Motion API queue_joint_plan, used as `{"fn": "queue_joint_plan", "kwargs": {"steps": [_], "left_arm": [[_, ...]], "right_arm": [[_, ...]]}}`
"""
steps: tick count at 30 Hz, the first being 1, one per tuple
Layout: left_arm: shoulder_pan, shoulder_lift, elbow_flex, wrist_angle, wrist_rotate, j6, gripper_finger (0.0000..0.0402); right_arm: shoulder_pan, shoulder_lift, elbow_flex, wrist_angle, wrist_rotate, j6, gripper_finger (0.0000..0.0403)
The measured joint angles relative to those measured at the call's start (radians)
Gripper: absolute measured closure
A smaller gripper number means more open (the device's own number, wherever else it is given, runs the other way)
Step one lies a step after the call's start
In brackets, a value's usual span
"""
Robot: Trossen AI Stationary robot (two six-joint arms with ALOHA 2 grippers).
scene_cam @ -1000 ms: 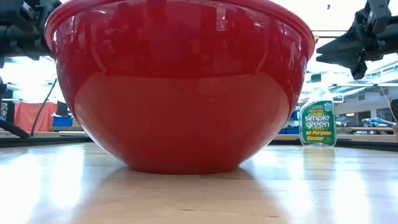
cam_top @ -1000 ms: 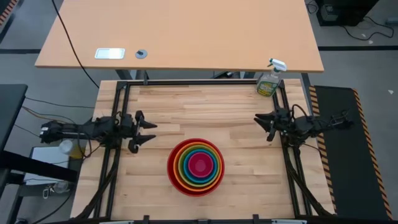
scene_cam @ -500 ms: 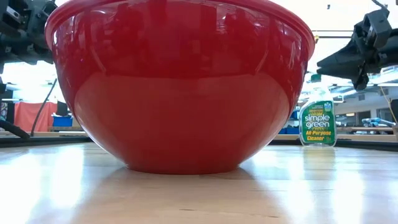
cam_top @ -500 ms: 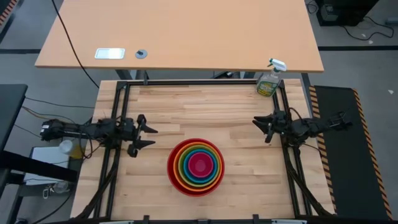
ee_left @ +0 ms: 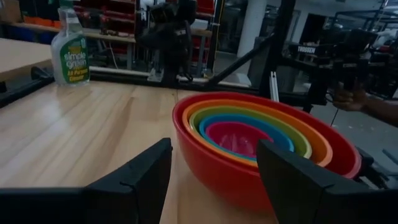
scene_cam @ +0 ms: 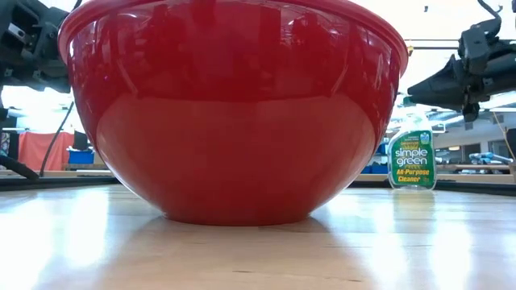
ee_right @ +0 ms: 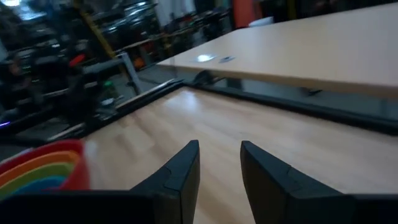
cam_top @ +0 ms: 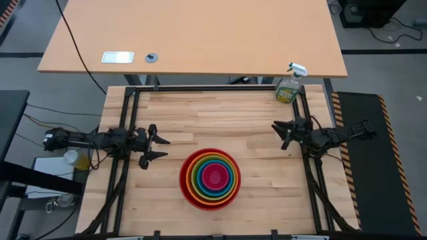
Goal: Nest bowls inside each other
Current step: Return to Home Position
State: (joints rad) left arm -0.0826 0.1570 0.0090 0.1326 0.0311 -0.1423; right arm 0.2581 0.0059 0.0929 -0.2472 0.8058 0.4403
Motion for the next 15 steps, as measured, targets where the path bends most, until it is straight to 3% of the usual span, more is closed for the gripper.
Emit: {"fn": "queue_joint_plan", "kwargs": {"steps": [3,6,15], "left_arm": [[0.000,0.000,0.000,-0.017,0.000,0.000,0.0164],[0.000,0.000,0.000,-0.016,0.000,0.000,0.0164],[0.001,0.000,0.000,0.097,0.000,0.008,0.0164]], "right_arm": [[0.000,0.000,0.000,-0.001,0.041,-0.076,0.0279],[0.000,0.000,0.000,-0.004,0.017,-0.177,0.0279],[0.000,0.000,0.000,0.004,0.005,-0.262,0.0279]]}}
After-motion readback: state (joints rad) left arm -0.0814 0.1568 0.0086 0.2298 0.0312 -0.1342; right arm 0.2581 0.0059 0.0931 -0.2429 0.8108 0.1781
